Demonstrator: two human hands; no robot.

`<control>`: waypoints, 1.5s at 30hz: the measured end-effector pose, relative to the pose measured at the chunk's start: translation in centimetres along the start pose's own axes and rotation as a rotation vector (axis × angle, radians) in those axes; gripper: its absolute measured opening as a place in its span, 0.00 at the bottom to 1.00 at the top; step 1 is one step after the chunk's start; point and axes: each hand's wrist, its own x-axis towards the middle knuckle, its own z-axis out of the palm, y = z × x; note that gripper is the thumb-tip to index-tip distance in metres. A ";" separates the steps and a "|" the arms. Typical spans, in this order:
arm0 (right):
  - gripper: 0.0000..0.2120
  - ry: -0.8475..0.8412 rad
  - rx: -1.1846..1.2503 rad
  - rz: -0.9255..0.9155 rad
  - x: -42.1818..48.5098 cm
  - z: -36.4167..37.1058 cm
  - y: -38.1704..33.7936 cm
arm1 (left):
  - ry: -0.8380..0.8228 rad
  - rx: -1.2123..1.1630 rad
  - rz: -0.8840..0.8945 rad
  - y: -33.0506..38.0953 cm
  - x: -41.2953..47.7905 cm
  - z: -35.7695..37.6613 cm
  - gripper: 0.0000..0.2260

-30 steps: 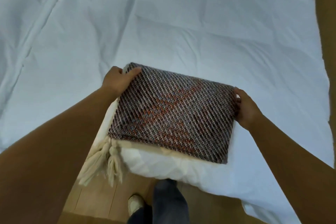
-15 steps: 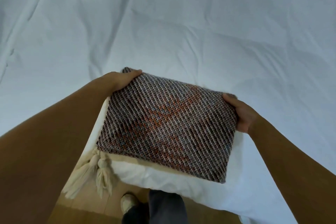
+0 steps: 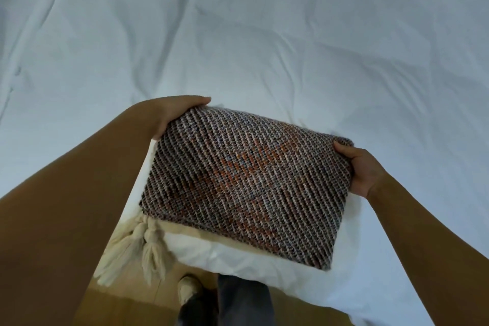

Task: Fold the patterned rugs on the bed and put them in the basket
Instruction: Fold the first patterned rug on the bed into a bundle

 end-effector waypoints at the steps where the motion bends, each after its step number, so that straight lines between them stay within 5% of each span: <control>1: 0.17 0.006 0.004 -0.002 0.1 0.0 0.0 | 0.008 0.012 0.005 0.2 -0.3 0.1 0.19; 8: 0.10 0.123 -0.097 -0.084 -0.2 0.8 -0.4 | 0.610 0.050 0.640 -1.6 0.9 1.8 0.31; 13: 0.11 0.538 -0.519 -0.451 1.3 1.7 0.8 | 0.843 0.045 0.710 -4.6 3.4 3.0 0.28; 16: 0.15 0.640 -0.661 -0.570 1.6 2.7 2.0 | 0.816 0.140 0.693 -4.5 4.1 3.4 0.33; 21: 0.29 0.573 -0.527 -0.446 -0.5 2.7 3.7 | 0.666 0.165 0.721 -7.6 1.6 3.6 0.47; 26: 0.30 0.576 -0.522 -0.431 -3.1 2.7 6.9 | 0.748 0.095 0.513 -14.4 -0.4 5.2 0.51; 33: 0.36 0.720 -0.766 -0.455 -5.2 3.7 12.1 | 0.996 0.349 0.556 -19.6 -0.1 5.7 0.25; 39: 0.28 0.818 -1.026 -0.596 -5.9 2.5 13.9 | 0.935 0.394 0.665 -21.2 -0.5 4.7 0.23; 45: 0.29 0.870 -1.134 -0.601 -6.2 3.2 14.6 | 0.915 0.523 0.499 -22.6 -2.3 5.9 0.20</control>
